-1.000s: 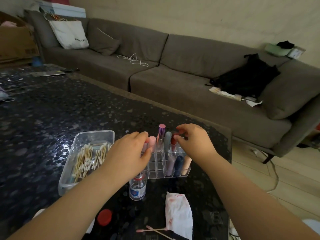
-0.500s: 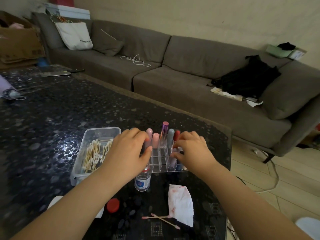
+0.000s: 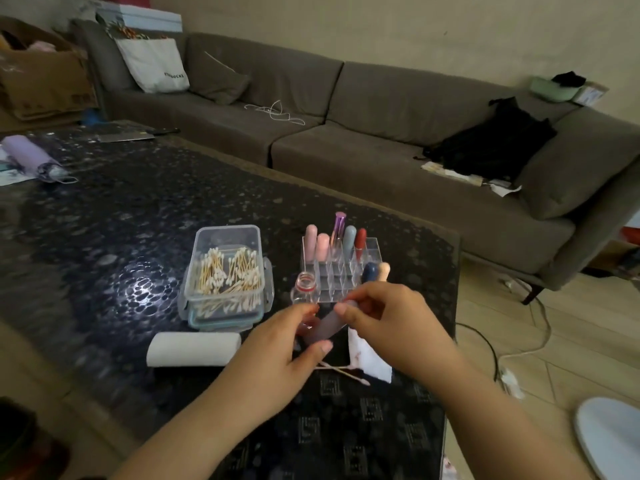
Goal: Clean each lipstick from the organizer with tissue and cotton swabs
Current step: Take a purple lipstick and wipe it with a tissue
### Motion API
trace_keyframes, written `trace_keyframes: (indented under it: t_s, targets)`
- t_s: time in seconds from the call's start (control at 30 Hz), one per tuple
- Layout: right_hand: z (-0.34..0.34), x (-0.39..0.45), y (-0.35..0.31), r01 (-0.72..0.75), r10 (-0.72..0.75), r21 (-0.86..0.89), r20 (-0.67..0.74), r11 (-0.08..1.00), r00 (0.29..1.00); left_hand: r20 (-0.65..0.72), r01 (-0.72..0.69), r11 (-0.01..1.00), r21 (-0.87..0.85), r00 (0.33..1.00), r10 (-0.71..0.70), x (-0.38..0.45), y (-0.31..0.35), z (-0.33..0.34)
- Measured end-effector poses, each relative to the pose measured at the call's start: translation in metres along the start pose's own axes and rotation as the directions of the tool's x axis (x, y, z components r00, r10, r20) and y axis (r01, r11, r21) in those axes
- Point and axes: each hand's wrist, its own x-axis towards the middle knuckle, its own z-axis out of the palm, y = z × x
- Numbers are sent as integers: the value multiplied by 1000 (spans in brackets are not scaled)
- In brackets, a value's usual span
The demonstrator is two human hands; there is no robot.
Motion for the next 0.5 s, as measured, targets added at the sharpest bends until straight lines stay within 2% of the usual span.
trace_keyframes:
  t_s: [0.17,0.37,0.5]
  targets:
    - [20,-11,4,-33,32,72,16,997,999,32,71,992,-105,997,-68,-10,-10,2]
    - [28,-10,10,-29,22,84,84,996,996,103,72,997,-34,992,-69,-8,-23,3]
    - [26,-6,13,-41,31,98,95,994,995,134,130,988,-87,984,-117,-11,-26,2]
